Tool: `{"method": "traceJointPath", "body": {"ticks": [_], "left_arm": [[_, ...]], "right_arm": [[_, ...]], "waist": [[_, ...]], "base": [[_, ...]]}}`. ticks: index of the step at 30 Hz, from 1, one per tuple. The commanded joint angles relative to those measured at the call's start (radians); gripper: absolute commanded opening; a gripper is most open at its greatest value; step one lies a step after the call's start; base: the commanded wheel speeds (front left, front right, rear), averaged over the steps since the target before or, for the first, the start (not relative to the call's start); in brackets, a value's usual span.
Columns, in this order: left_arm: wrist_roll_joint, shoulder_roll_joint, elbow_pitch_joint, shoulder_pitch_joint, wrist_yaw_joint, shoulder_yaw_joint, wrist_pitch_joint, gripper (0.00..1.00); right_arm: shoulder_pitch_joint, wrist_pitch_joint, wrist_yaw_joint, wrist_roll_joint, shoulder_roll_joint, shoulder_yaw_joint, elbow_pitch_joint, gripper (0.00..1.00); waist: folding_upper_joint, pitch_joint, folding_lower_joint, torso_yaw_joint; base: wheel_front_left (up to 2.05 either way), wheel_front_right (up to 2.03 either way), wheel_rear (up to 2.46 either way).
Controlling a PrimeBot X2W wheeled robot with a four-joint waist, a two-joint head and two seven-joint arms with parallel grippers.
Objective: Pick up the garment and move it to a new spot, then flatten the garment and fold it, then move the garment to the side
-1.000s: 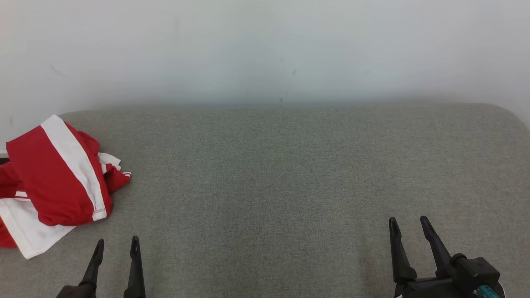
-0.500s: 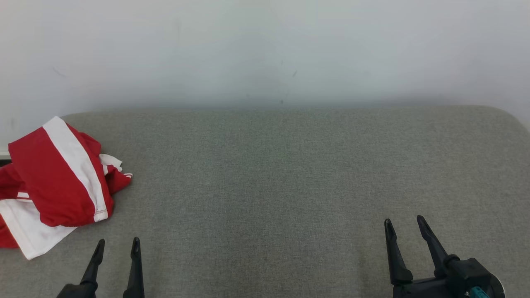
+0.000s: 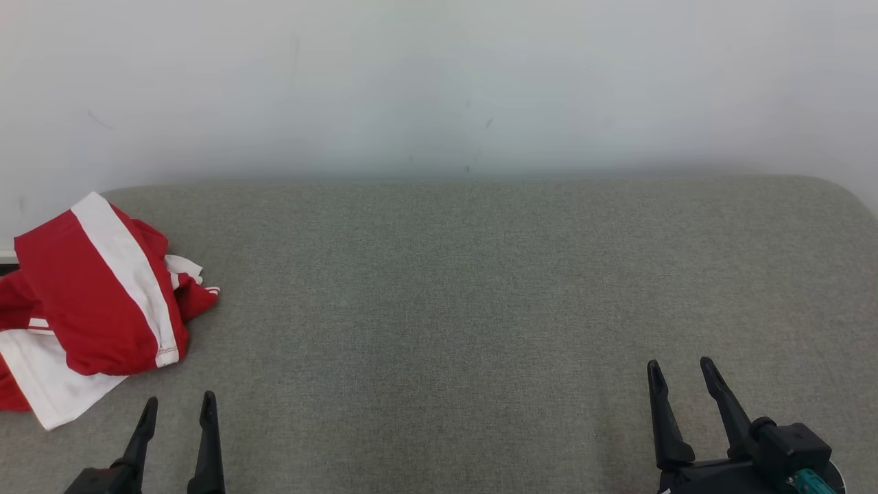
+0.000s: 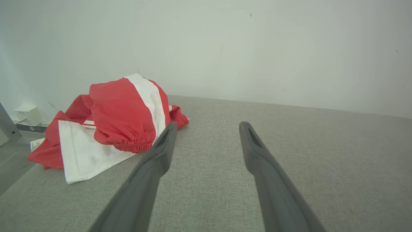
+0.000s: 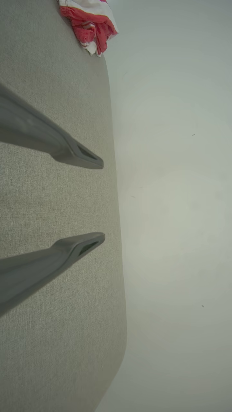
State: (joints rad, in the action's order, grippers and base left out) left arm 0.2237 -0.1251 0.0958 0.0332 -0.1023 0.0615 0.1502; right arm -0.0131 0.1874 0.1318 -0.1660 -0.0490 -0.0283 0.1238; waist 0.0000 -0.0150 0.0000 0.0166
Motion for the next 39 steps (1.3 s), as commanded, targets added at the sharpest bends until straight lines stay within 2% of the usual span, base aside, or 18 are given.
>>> {"method": "traceJointPath", "body": {"ticks": [1,15,21,28,39], "left_arm": [[0.003,-0.001,-0.010,0.011,0.004,0.000,-0.004,1.00],[0.009,-0.004,-0.033,0.022,0.022,-0.009,-0.001,1.00],[0.001,-0.012,-0.026,0.010,0.031,-0.012,0.009,1.00],[0.004,-0.018,-0.010,0.001,0.038,-0.012,0.021,1.00],[0.007,-0.030,0.014,0.011,0.052,-0.014,0.022,1.00]], "right_arm": [[-0.010,-0.007,-0.002,-0.008,-0.002,0.004,-0.005,1.00],[-0.017,-0.021,-0.002,-0.018,-0.002,0.003,-0.014,1.00],[-0.019,-0.025,-0.002,-0.017,-0.002,0.003,-0.015,1.00],[-0.022,-0.024,-0.002,-0.028,-0.002,-0.006,-0.010,1.00],[-0.024,-0.015,-0.002,-0.036,-0.002,-0.013,0.017,1.00]], "waist": [[0.0000,0.000,0.0000,0.000],[0.0000,0.002,0.0000,-0.001],[0.0000,0.007,0.0000,0.019],[0.0000,0.016,0.0000,0.084],[0.0000,0.010,0.0000,0.235]], "base": [[0.00,0.00,0.00],[0.00,0.00,0.00],[0.00,0.00,0.00],[0.00,0.00,0.00],[0.00,0.00,0.00]]}}
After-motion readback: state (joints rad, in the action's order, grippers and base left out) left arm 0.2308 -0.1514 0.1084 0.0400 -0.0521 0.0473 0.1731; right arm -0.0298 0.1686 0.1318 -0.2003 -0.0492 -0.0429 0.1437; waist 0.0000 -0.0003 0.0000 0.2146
